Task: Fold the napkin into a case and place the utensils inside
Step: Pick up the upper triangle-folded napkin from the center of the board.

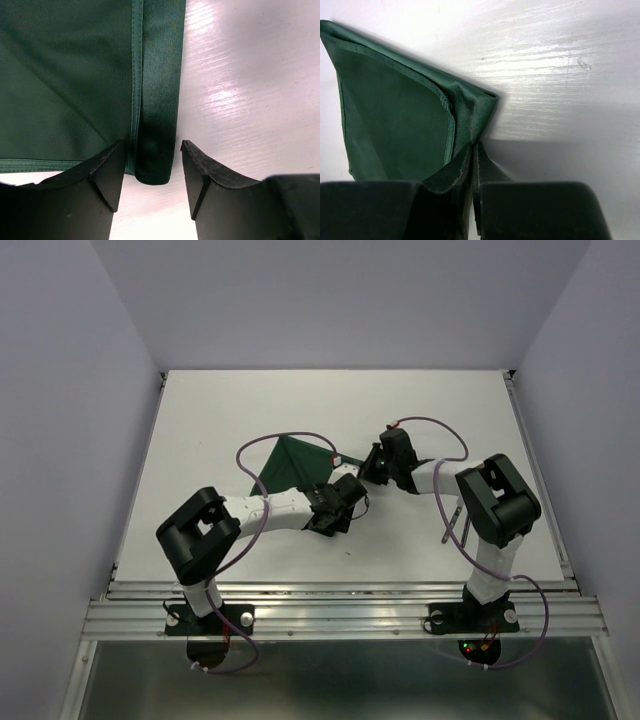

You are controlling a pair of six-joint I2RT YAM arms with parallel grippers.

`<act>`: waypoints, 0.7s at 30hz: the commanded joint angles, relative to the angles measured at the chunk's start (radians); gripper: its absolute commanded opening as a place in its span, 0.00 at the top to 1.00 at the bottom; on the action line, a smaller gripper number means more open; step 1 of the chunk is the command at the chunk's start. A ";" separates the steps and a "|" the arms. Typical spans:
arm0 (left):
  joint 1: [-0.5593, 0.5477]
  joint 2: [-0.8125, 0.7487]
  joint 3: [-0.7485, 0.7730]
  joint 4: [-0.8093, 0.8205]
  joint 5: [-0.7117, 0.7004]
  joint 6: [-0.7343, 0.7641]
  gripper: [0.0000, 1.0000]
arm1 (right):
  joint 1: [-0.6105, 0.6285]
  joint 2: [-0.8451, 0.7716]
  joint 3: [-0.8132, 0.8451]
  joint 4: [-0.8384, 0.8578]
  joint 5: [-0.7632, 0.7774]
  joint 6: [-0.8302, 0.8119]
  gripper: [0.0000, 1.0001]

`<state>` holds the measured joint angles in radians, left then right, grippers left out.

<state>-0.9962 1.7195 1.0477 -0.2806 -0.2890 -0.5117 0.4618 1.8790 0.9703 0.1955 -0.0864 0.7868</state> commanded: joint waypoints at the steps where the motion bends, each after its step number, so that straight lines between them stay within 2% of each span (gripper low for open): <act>1: -0.013 -0.008 0.034 -0.014 -0.027 0.010 0.42 | -0.011 -0.027 -0.018 0.005 0.013 0.000 0.94; 8: -0.032 0.045 0.052 -0.043 -0.076 0.010 0.51 | -0.011 -0.024 -0.016 0.009 0.008 0.005 0.93; 17: -0.039 0.077 0.055 -0.065 -0.111 0.001 0.54 | -0.011 -0.032 -0.021 0.009 0.010 0.005 0.93; 21: -0.039 0.092 0.051 -0.066 -0.125 -0.002 0.62 | -0.011 -0.049 -0.028 0.007 0.016 0.003 0.93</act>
<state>-1.0313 1.7935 1.0828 -0.3061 -0.3584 -0.5137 0.4576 1.8759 0.9653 0.1989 -0.0868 0.7906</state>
